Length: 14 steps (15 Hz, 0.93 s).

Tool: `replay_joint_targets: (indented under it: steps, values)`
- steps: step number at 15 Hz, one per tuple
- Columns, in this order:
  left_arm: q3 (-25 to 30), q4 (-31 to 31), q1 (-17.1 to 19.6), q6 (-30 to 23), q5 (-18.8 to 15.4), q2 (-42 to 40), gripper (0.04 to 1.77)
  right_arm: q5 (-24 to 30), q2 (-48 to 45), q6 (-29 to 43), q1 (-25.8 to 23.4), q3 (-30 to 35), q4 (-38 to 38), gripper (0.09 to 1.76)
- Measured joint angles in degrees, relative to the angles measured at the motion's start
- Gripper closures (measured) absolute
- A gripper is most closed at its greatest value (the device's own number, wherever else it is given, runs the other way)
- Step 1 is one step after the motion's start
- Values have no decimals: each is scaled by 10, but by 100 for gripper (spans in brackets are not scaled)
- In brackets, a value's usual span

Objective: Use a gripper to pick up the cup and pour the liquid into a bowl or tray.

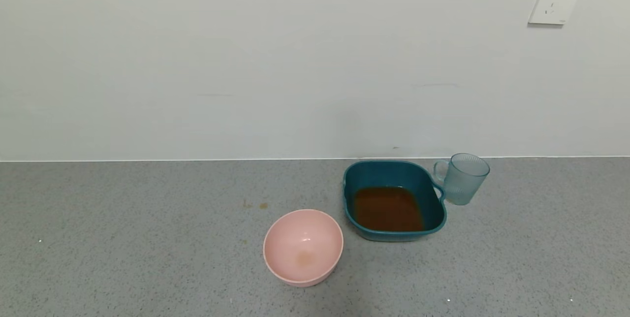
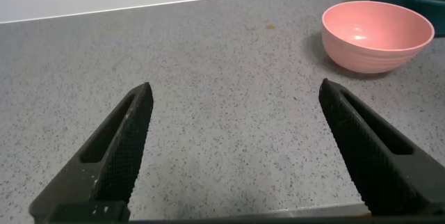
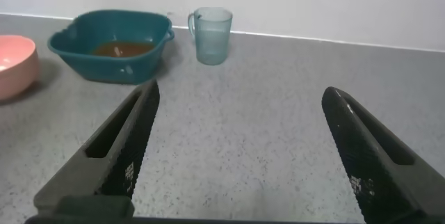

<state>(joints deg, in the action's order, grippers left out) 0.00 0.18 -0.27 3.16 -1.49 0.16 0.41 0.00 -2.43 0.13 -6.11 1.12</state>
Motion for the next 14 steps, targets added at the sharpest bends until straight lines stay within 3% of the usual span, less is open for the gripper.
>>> replay_joint_targets:
  steps: [4, 14]
  values:
    - [0, 0, 0, 0, 0, 0, 9, 0, 0, -1, -1, 53, -15, 15]
    - [0, 0, 0, 0, 0, 0, 9, 1, 0, 12, -1, 61, -7, 15]
